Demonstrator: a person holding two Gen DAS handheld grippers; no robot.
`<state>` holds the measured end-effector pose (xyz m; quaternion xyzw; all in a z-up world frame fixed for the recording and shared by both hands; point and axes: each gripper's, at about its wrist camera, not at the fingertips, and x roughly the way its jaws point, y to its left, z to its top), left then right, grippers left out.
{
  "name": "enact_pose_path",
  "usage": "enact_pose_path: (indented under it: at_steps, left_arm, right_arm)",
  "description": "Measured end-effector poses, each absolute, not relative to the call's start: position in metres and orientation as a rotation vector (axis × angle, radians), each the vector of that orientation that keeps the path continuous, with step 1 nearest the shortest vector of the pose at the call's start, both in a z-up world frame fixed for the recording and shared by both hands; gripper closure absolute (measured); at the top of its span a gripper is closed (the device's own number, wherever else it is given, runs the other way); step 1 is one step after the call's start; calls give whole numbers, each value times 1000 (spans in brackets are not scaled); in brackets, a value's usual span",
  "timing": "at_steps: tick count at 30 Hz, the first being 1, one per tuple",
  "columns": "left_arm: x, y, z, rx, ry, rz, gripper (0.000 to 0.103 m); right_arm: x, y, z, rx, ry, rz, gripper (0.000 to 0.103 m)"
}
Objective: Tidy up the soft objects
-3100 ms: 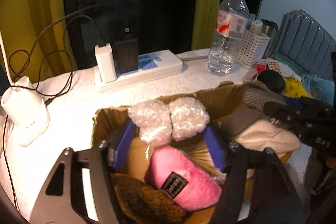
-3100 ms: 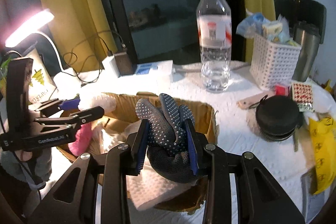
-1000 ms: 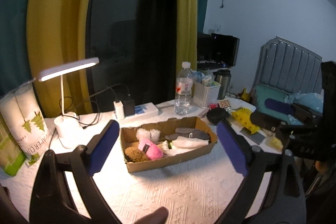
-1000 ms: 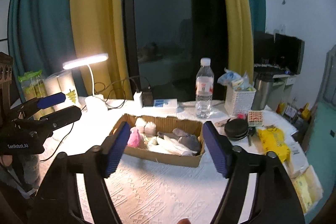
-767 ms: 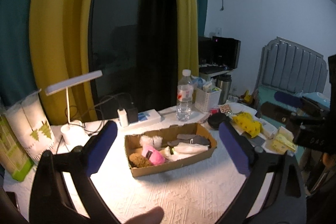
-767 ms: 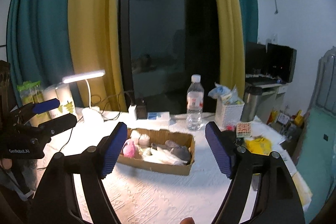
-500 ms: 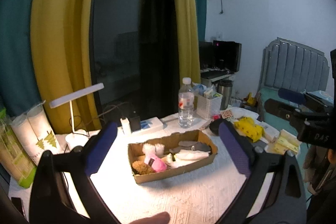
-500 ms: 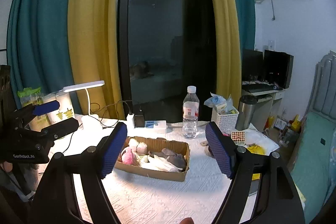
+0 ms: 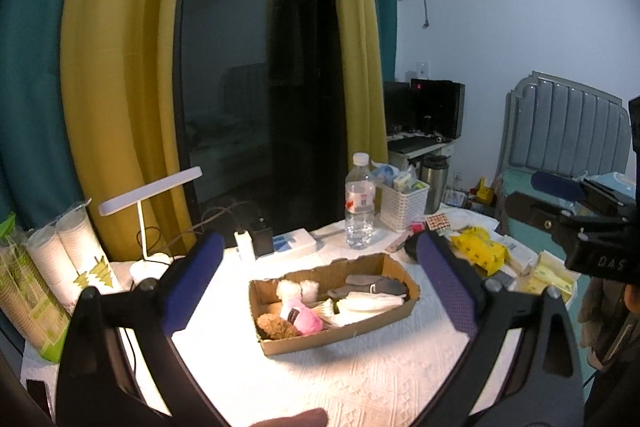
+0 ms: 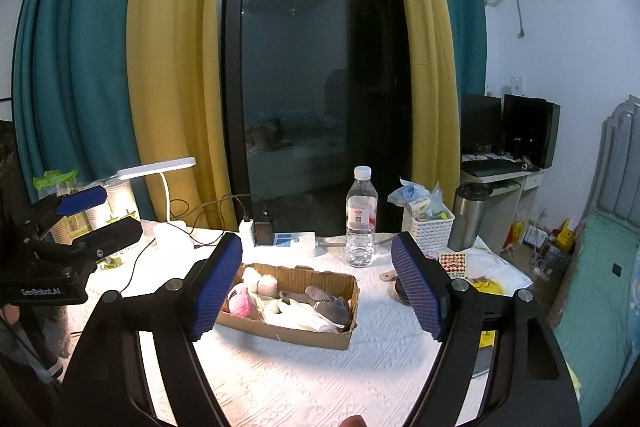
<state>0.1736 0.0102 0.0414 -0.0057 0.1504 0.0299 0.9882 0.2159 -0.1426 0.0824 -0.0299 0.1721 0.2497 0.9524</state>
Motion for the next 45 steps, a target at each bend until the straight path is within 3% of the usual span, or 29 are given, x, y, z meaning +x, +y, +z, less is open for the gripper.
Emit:
enact_pose_path:
  at_steps: [45]
  left_arm:
    - [191, 5, 39, -31, 308, 38, 4]
  right_arm:
    - [227, -146, 73, -64, 377, 515, 23]
